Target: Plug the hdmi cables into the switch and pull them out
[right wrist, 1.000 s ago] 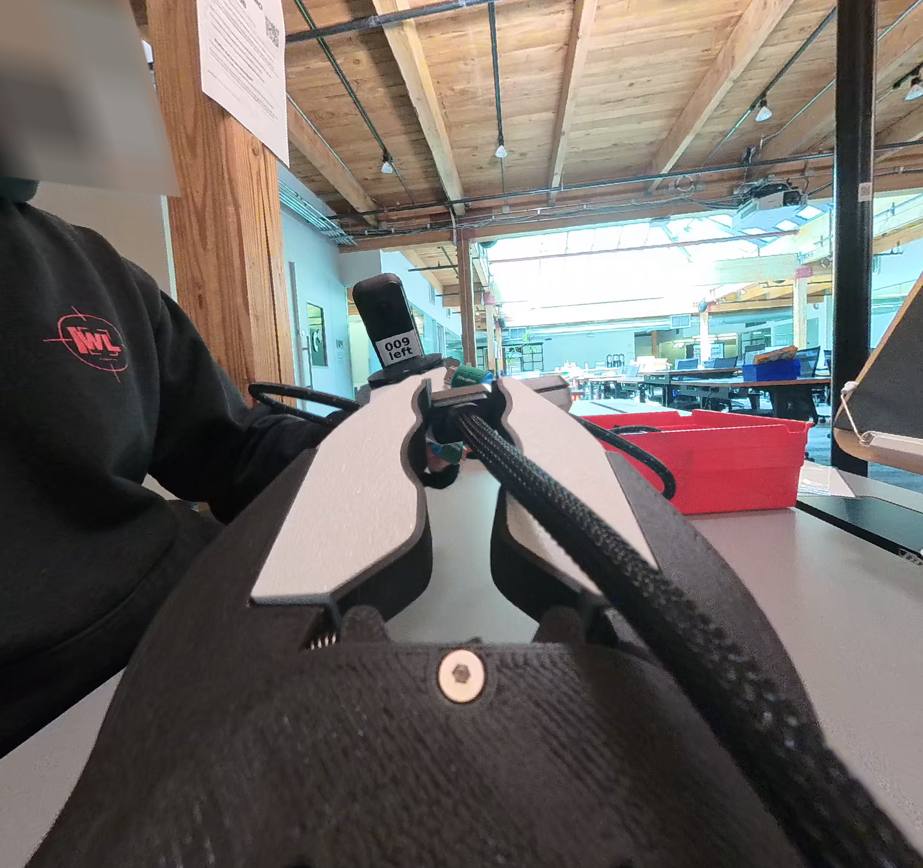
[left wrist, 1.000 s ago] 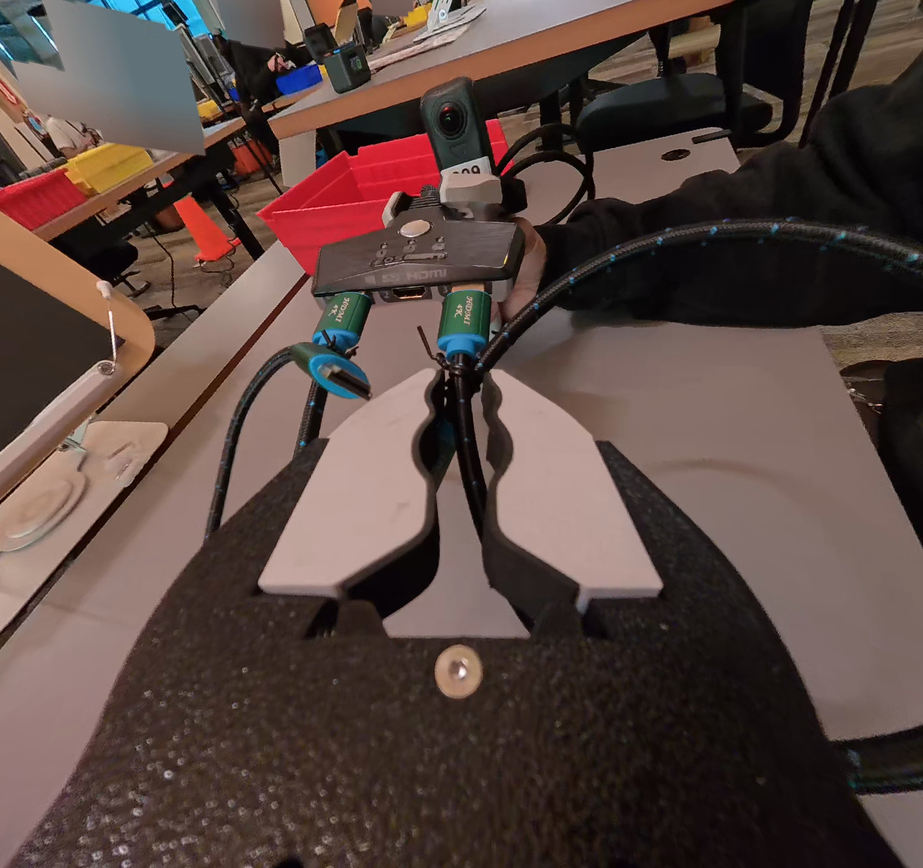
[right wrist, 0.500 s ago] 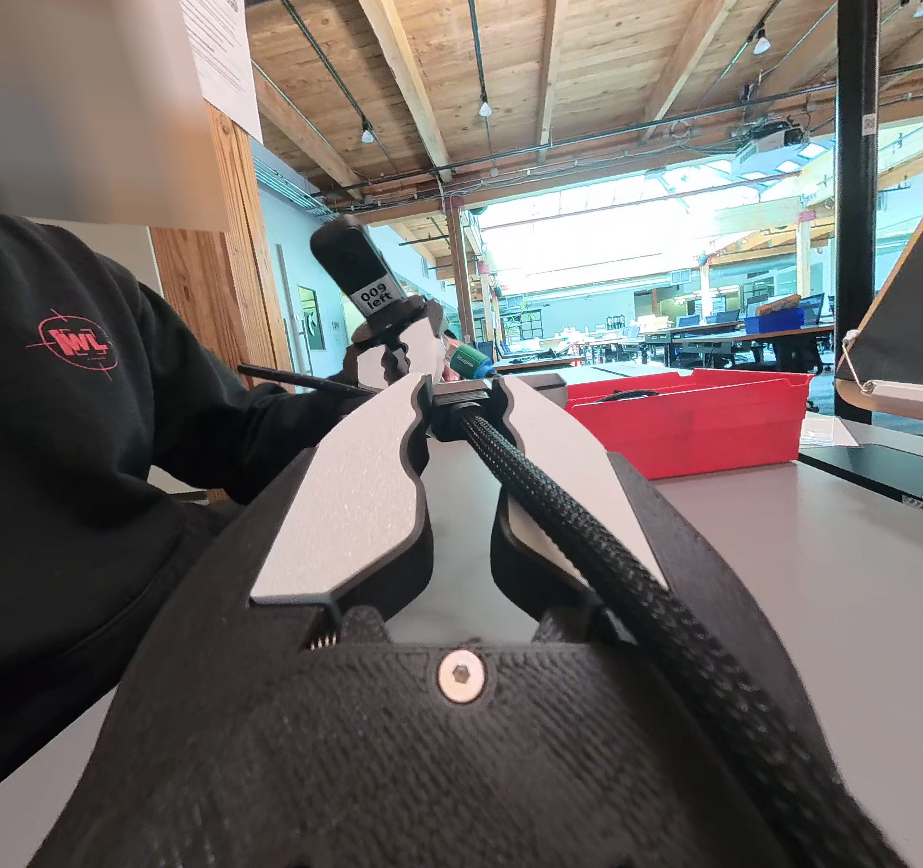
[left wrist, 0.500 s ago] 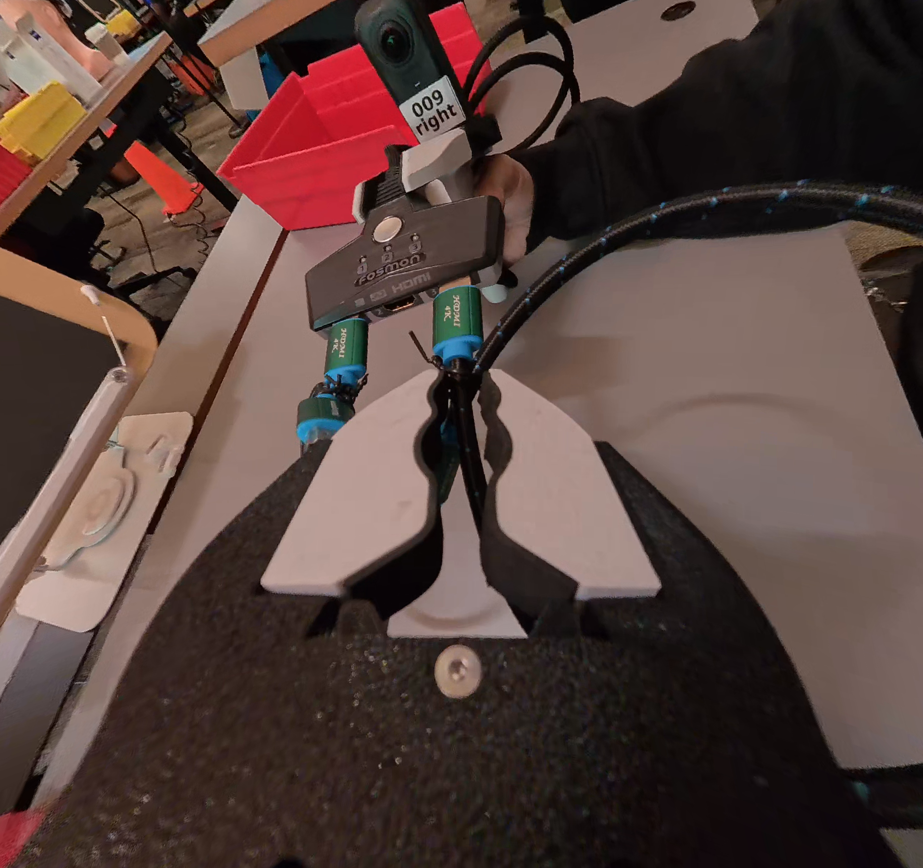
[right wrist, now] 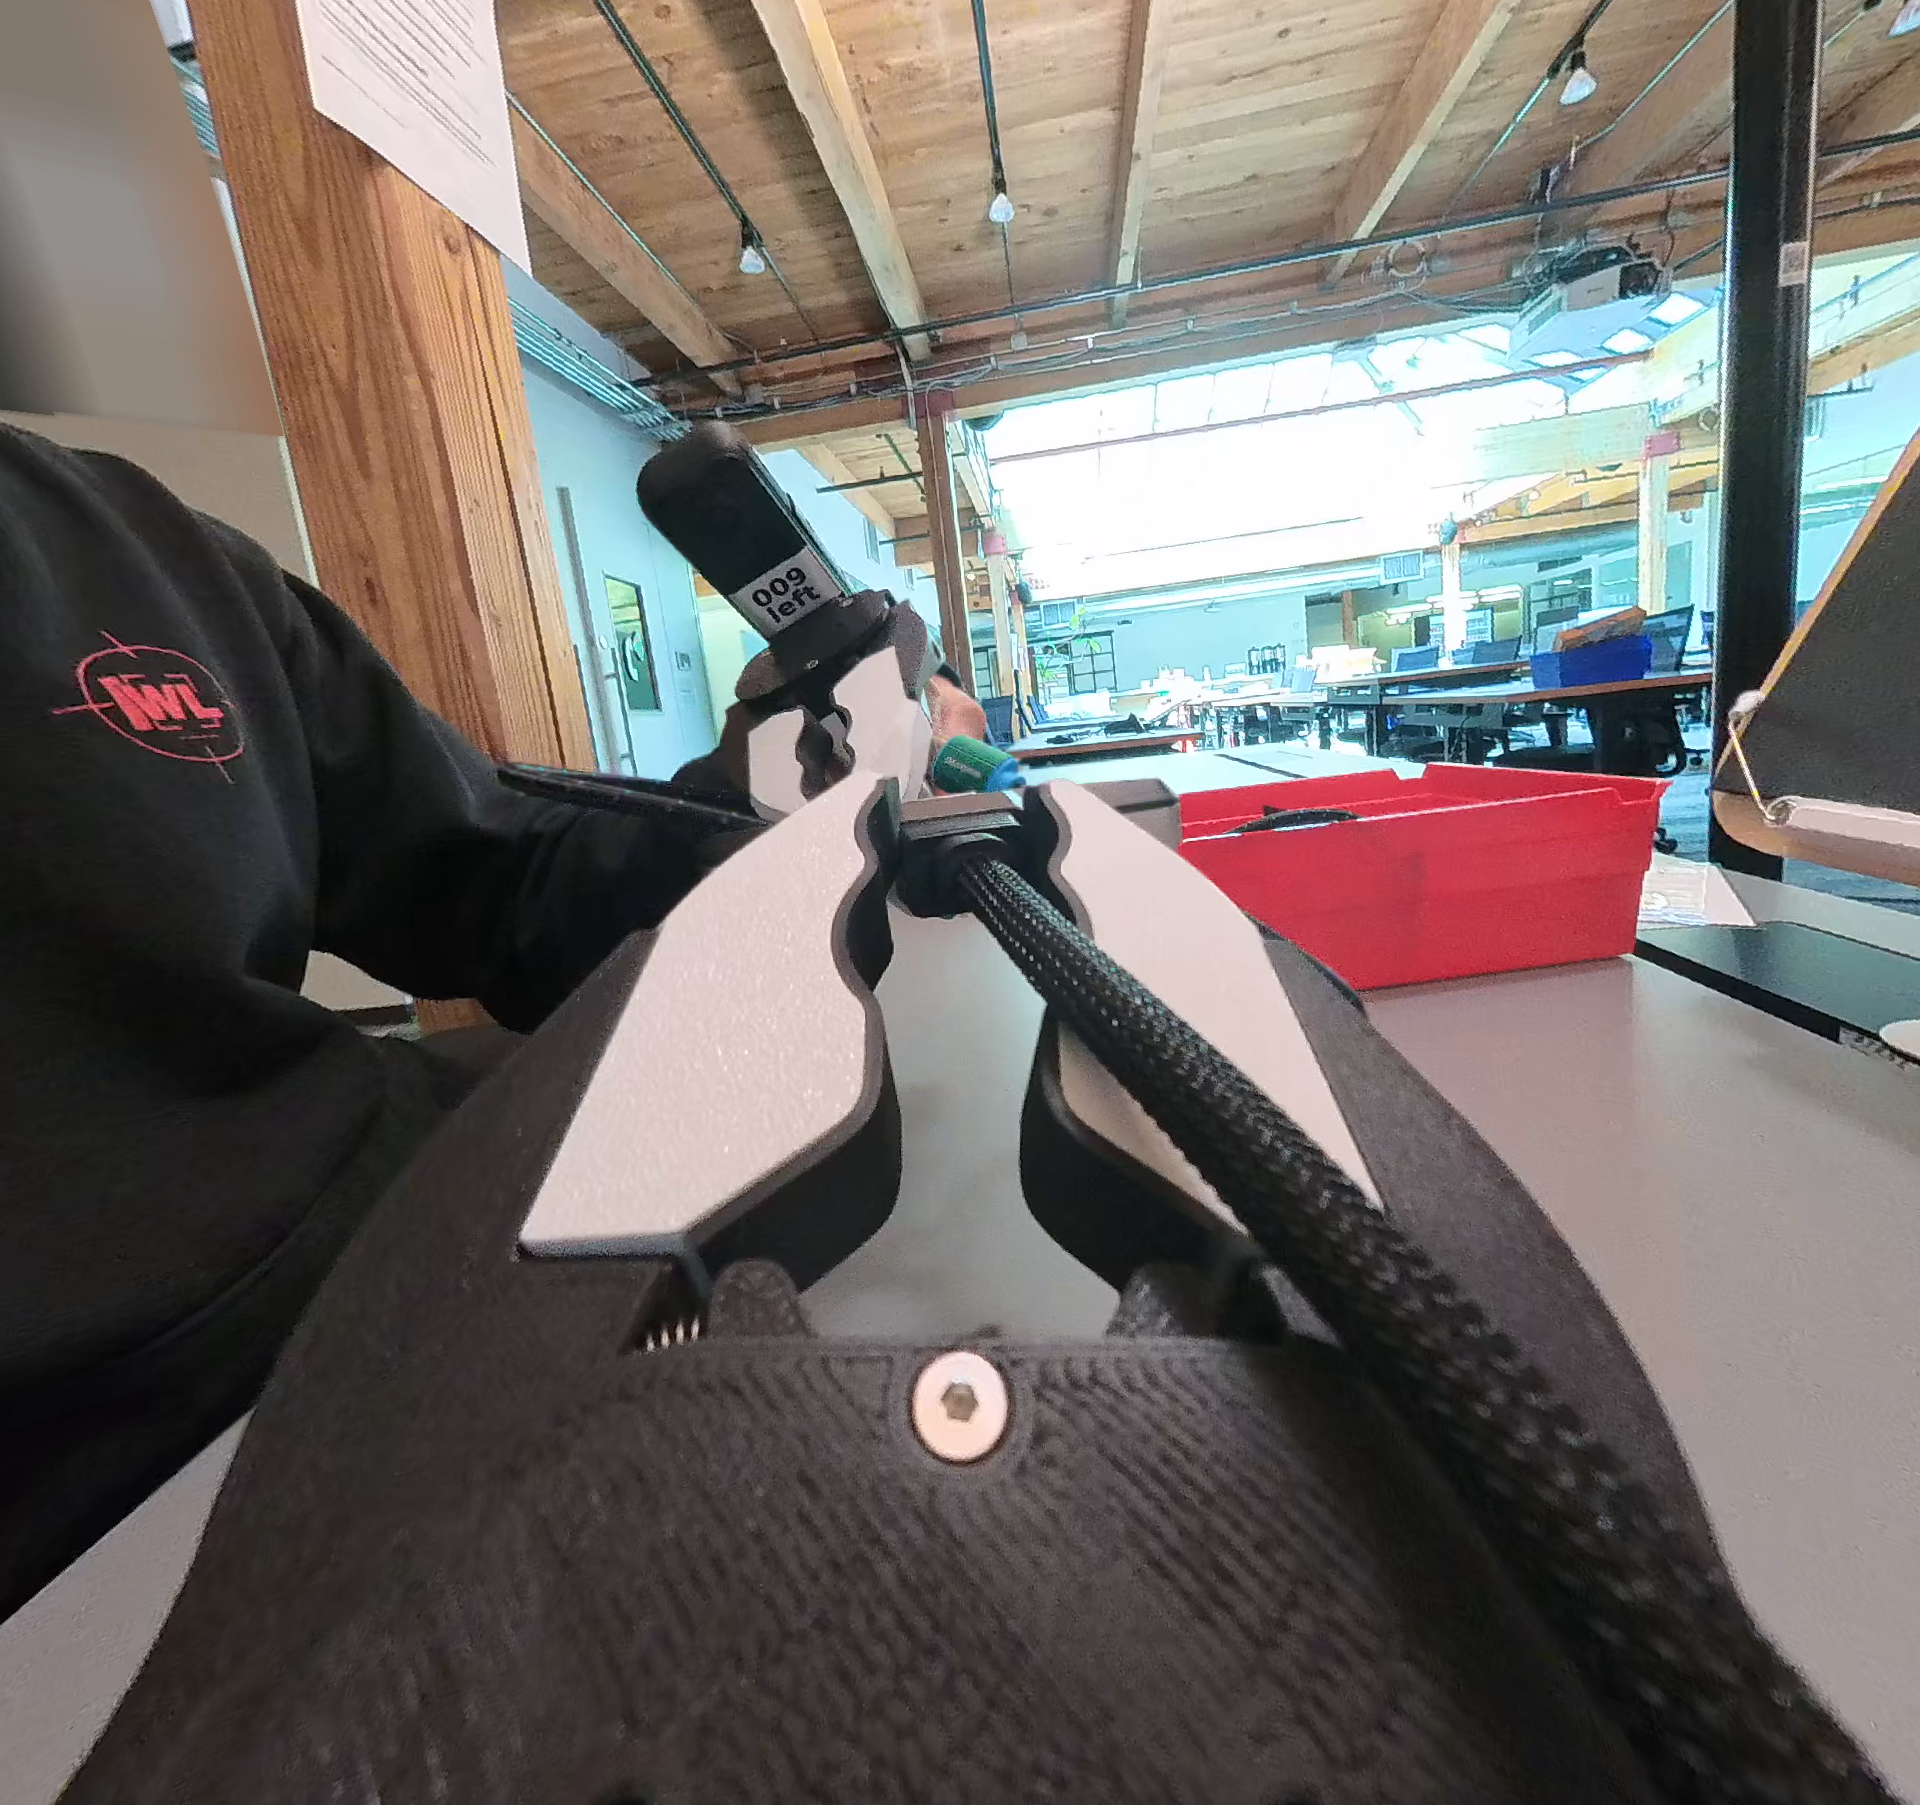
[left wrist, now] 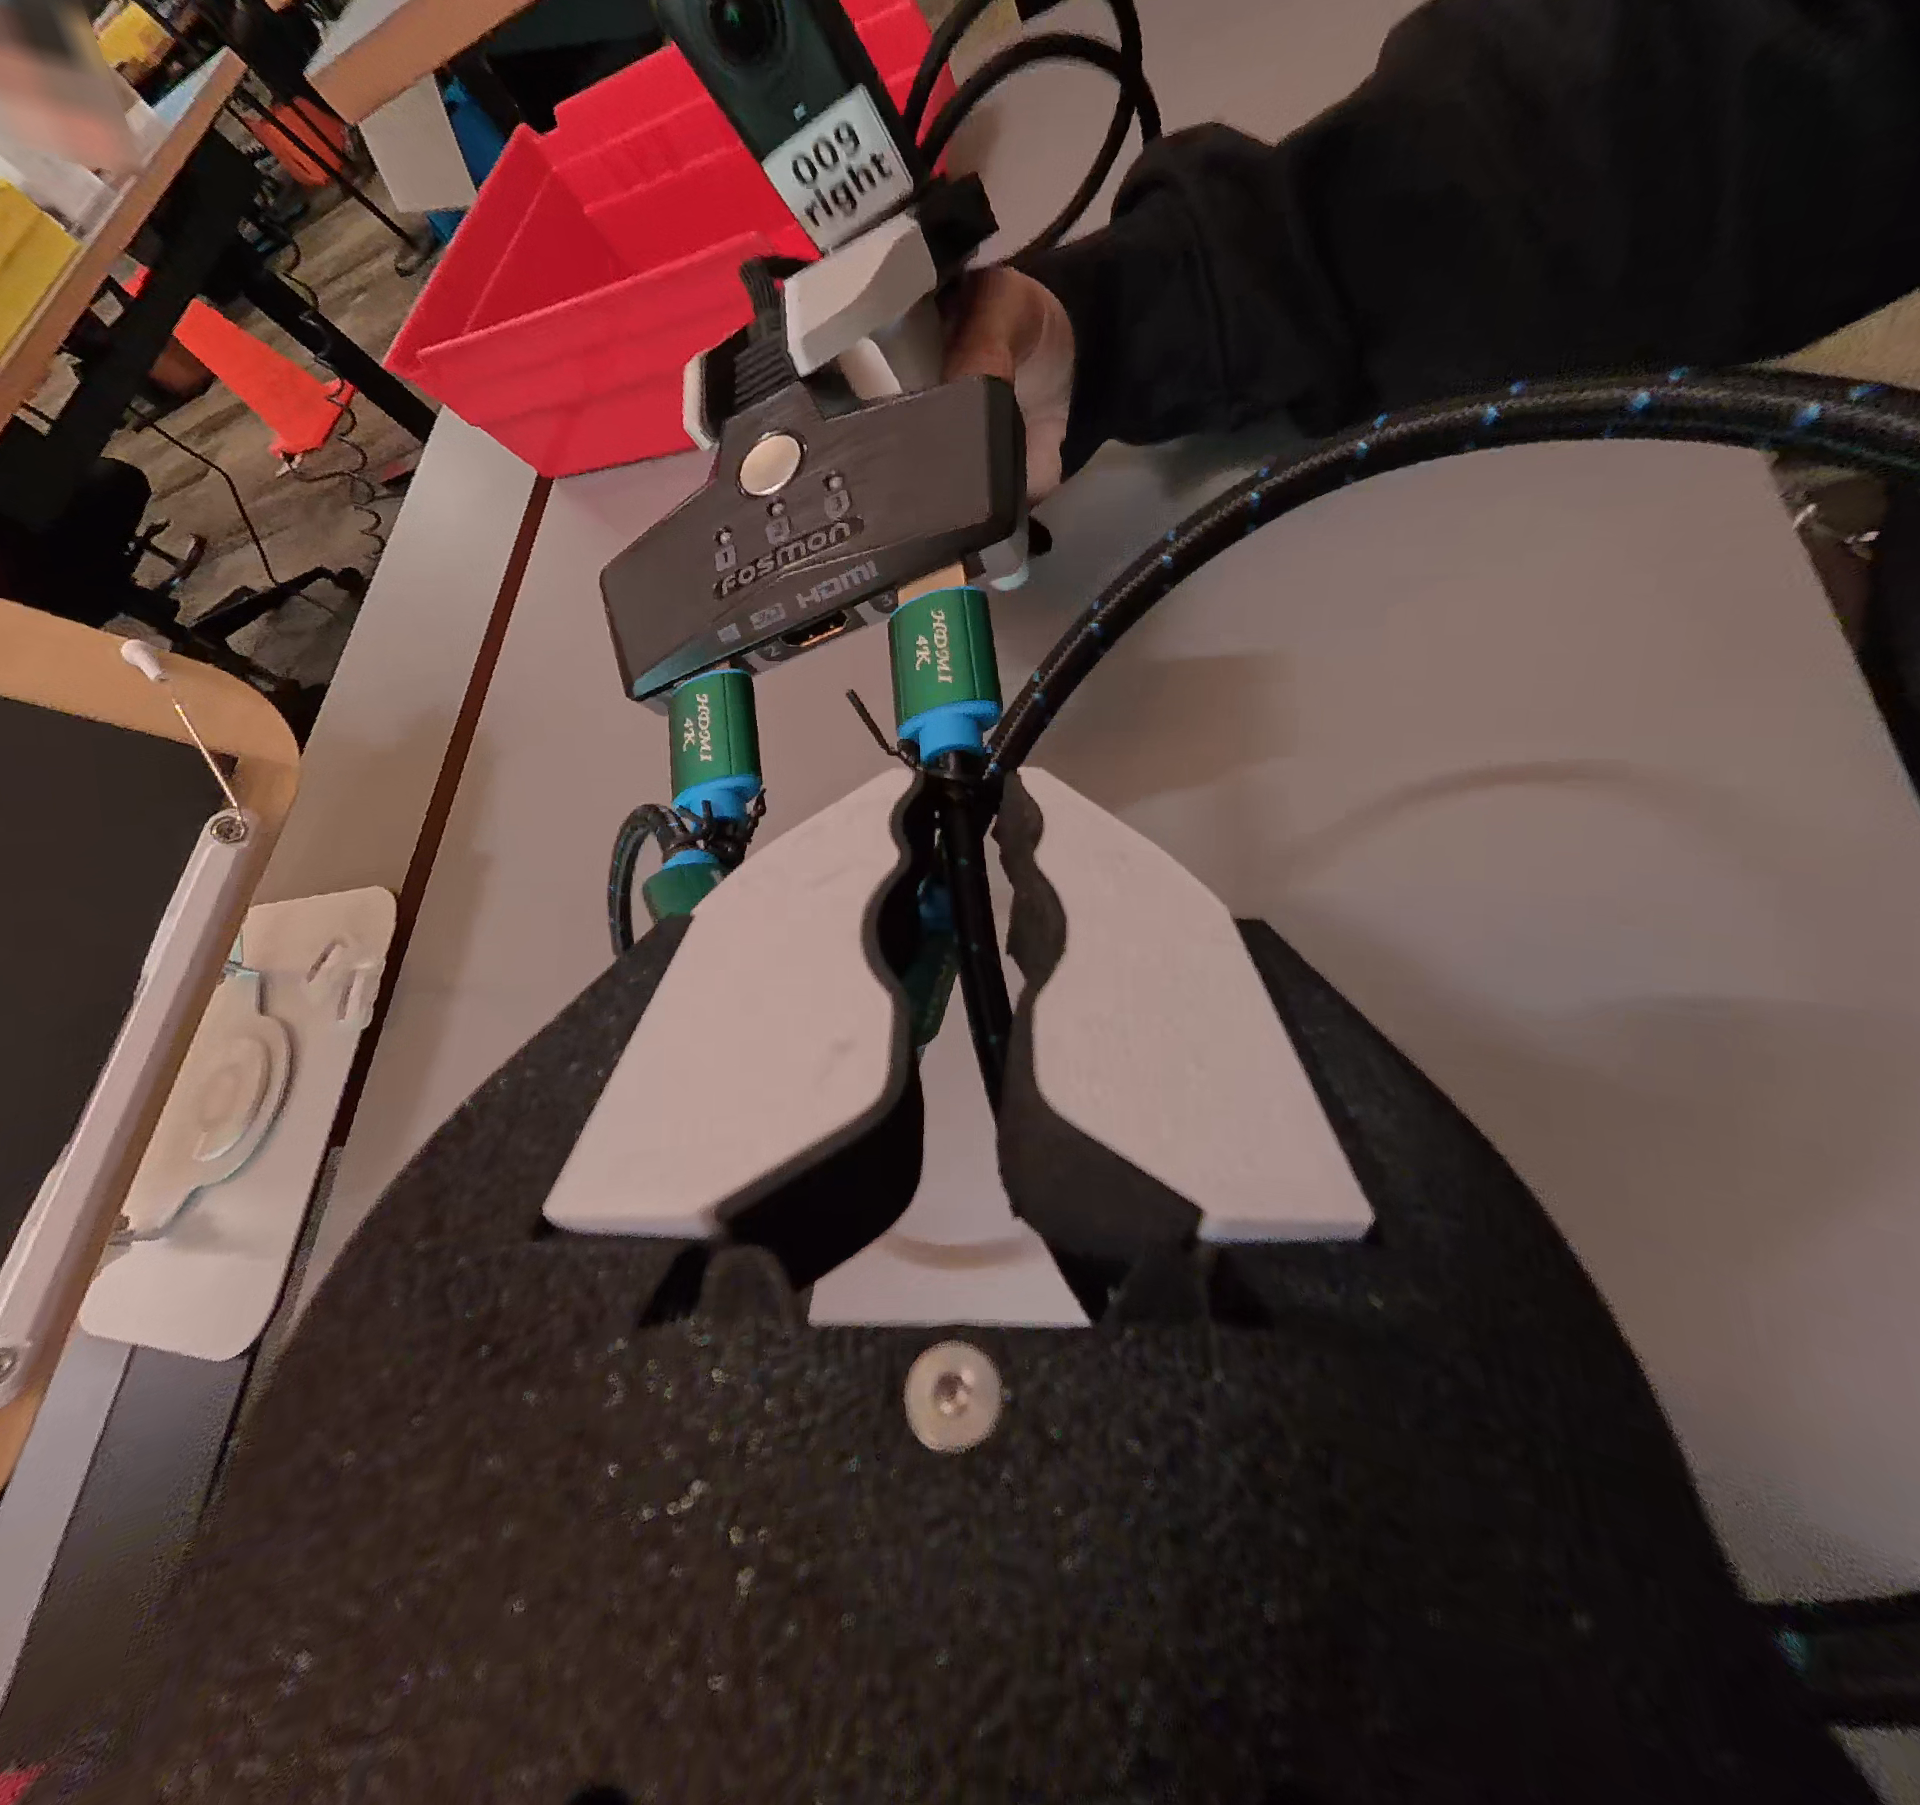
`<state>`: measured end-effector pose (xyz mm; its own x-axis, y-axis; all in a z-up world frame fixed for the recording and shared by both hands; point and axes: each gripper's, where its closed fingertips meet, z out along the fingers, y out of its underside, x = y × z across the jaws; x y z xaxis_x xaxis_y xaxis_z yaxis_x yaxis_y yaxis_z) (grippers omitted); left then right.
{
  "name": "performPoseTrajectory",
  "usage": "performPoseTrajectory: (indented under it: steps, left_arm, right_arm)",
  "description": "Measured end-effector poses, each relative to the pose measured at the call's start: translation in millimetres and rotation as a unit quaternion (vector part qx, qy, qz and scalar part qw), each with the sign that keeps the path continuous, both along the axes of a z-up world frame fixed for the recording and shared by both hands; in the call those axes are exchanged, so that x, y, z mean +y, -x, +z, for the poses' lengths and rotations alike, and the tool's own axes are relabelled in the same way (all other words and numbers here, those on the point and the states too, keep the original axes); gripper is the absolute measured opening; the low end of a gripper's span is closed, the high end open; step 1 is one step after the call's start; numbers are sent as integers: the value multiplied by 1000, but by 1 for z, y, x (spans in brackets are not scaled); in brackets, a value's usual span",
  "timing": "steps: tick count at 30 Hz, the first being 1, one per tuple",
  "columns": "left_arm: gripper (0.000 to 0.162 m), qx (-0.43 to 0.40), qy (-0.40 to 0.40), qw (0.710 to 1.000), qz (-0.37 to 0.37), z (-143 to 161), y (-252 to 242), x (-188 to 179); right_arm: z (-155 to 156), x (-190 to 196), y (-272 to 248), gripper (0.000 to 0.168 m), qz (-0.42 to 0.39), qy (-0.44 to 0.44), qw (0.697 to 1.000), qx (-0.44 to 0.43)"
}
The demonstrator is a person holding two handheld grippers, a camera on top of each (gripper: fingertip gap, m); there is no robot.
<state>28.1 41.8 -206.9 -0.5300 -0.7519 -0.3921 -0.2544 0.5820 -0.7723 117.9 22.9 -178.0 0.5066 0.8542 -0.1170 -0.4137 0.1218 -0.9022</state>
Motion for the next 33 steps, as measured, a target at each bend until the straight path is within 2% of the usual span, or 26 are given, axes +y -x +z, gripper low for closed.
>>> performPoseTrajectory:
  steps: [5,13,14,18,21,25,27,30,33]
  left_arm:
    - [11,-6,-13,1000,6,3,-1,1]
    - [11,17,-95,994,52,-7,-6,12]
    - [11,17,-93,994,54,-8,-7,12]
    - [11,-38,9,998,46,14,-10,4]
    - [11,-36,2,997,74,10,-13,9]
    - [12,-54,34,992,107,8,-18,10]
    - [12,-67,41,990,115,9,-21,9]
    - [11,-51,10,991,124,0,-23,11]
    - [11,-54,50,992,100,4,-24,10]
  right_arm:
    - [0,1,-1,25,-3,2,1000,0]
    - [-4,6,-3,26,-30,8,999,-22]
    - [-5,6,-4,26,-33,8,999,-25]
    - [5,3,-9,25,-33,-8,999,16]
    - [6,3,-12,25,-59,-17,998,-13]
    - [13,-3,-15,24,-113,-52,989,-81]
    - [16,-5,-17,24,-122,-56,987,-88]
    - [11,-4,-17,25,-124,-44,986,-106]
    - [10,-2,-16,25,-109,-33,990,-85]
